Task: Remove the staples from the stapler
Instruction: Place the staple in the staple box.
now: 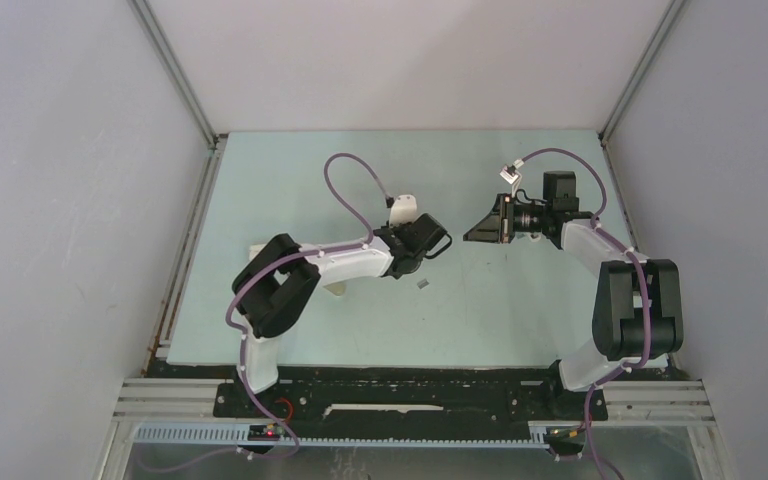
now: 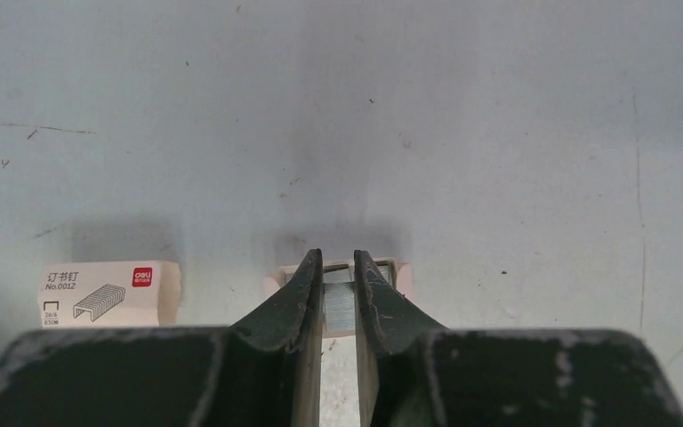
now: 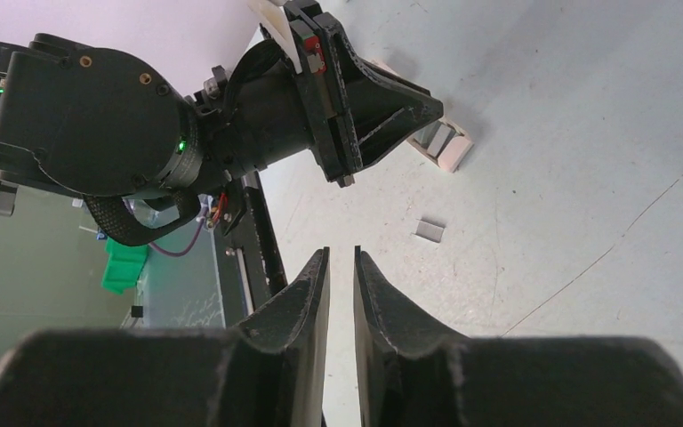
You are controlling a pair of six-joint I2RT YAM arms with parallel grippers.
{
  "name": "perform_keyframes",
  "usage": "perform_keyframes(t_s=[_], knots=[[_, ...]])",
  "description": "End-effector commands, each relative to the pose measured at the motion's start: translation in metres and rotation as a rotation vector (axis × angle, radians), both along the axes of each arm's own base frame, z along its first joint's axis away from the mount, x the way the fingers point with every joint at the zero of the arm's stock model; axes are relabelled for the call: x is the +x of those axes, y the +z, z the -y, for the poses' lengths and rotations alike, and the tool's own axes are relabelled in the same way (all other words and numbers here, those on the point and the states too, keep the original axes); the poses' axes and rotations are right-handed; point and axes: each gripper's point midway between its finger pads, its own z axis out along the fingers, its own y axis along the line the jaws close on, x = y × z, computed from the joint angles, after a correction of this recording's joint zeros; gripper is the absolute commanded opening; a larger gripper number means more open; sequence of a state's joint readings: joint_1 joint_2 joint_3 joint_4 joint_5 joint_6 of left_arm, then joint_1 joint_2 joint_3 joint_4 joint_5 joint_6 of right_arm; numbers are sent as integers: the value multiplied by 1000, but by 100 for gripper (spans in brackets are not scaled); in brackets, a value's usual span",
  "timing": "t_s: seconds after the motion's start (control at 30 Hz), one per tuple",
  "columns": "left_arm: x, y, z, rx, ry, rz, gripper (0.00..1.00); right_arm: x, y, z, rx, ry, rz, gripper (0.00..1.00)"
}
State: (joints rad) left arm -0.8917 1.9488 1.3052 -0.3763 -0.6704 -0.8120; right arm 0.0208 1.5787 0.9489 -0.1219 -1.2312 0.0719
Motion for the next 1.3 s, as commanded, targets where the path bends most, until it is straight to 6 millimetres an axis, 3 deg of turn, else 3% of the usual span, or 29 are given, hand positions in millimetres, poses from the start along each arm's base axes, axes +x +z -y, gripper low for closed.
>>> perform_keyframes(t_s=[0.0,1.27], knots=[[12,33,4,-65,51,119,19,7,12,1,12,10,55,24],[-7,5,-10,-32,130,84,19,7,13,2,15,12,60,23]])
